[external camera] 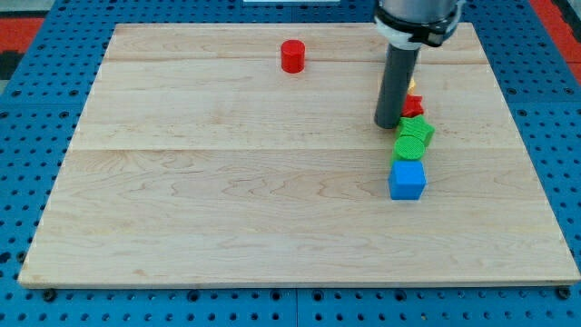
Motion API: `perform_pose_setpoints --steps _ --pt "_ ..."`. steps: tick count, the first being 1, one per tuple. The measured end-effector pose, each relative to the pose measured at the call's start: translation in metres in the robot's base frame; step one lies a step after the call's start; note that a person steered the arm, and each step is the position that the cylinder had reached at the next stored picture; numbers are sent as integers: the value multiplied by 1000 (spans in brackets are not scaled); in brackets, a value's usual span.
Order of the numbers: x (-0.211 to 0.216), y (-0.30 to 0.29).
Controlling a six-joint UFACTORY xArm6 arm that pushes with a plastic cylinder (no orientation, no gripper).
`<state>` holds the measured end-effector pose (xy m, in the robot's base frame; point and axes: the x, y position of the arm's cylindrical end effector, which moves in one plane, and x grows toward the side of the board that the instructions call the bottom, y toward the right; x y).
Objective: Push the red circle to the bottom of the cube
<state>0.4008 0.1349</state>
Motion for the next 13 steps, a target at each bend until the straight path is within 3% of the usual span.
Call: perform_pose_setpoints --steps 1,2,5,7,8,9,10,11,12,13 --pt "-1 -7" --pt "-9 -78" --pt "-99 -160" --pt "-116 -96" --pt "-127 -91" --pt "-96 -135" --pt "-126 -186" --pt "-163 -169" --pt "-165 -108" --pt "-108 -114"
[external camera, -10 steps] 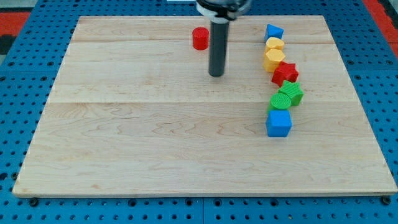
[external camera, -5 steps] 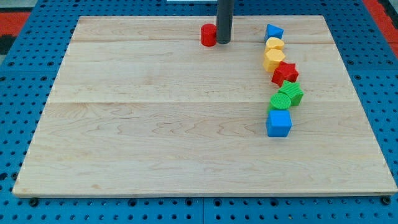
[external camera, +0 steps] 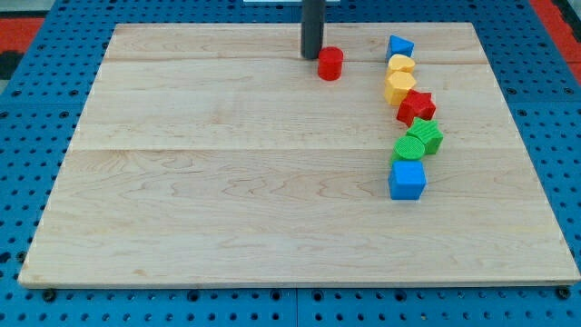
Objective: Push the red circle to the bottom of the cube
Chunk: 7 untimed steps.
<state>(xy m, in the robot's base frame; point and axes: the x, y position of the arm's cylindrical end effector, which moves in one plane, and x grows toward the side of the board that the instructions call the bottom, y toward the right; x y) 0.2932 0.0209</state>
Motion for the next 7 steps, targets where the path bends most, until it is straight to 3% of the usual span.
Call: perform_pose_setpoints --steps 2,4,5,6,7 --pt "-52 40" --pt "101 -4" --pt "140 0" --pt "81 0" --pt "85 17"
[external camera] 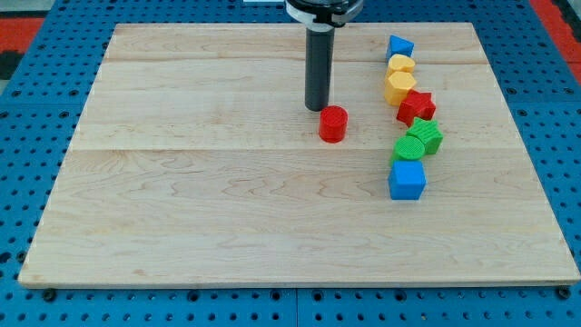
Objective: Push the red circle to the bottom of the cube
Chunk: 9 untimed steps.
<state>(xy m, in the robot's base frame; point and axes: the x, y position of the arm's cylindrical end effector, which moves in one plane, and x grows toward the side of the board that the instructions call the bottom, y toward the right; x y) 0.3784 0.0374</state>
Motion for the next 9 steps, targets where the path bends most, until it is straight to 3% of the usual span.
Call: perform_pose_setpoints --steps 1,2,3,5,7,9 --pt "41 11" --pt "47 11" --pt "8 18" --pt "110 25" --pt "129 4" --pt "140 59"
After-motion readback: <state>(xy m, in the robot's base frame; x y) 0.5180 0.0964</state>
